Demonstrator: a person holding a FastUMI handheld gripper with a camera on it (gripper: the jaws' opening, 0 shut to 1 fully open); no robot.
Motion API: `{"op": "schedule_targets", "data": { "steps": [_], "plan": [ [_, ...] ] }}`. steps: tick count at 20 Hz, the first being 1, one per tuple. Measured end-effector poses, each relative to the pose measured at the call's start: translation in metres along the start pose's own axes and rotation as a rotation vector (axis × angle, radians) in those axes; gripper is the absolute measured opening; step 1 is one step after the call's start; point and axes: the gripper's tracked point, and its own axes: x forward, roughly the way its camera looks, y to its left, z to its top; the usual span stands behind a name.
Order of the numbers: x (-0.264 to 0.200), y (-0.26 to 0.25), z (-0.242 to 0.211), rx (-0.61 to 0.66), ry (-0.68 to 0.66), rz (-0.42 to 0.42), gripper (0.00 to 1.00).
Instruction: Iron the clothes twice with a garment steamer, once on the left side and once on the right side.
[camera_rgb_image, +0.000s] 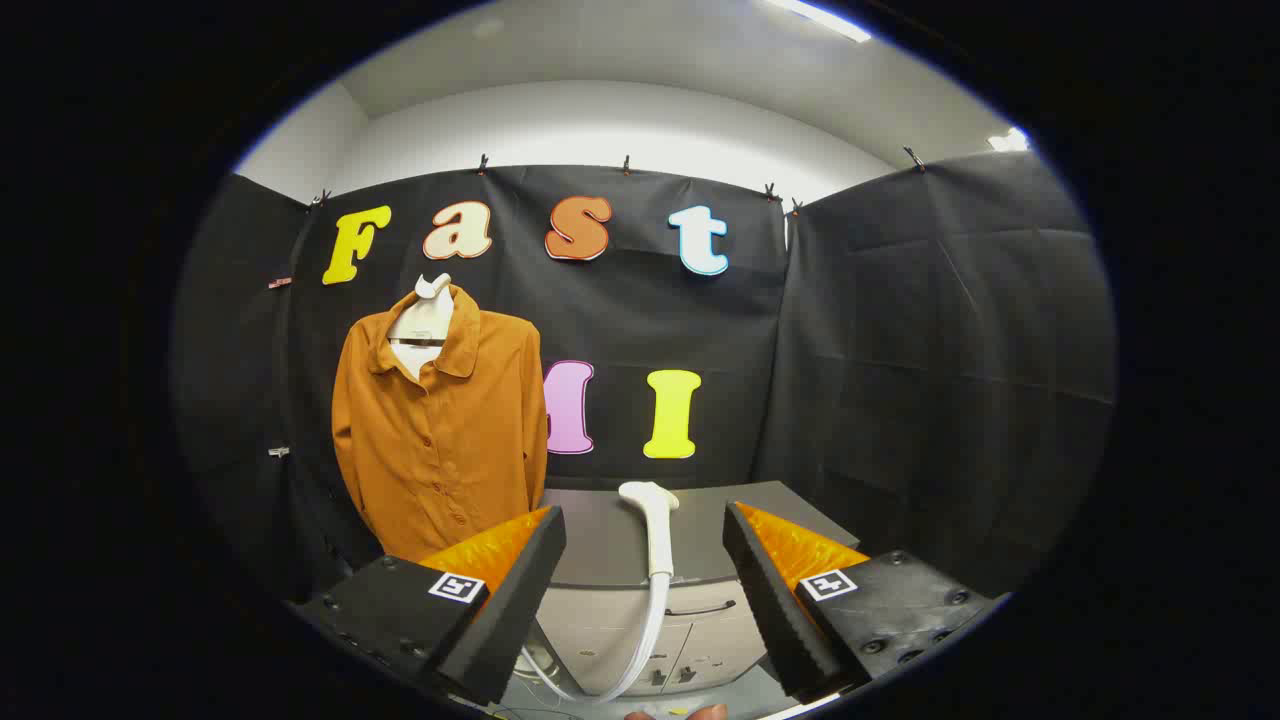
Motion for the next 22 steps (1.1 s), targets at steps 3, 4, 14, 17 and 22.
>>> {"op": "schedule_targets", "data": {
  "steps": [3,4,14,17,22],
  "plan": [
    [-0.004,0.004,-0.002,0.008,0.000,0.005,0.99],
    [-0.008,0.004,-0.001,0.007,0.000,0.007,0.99],
    [-0.023,0.005,0.004,-0.009,-0.010,0.014,0.99],
    [-0.025,0.001,0.003,-0.004,-0.012,0.009,0.98],
    [-0.011,-0.004,-0.007,0.051,0.029,-0.001,0.98]
  ]
}}
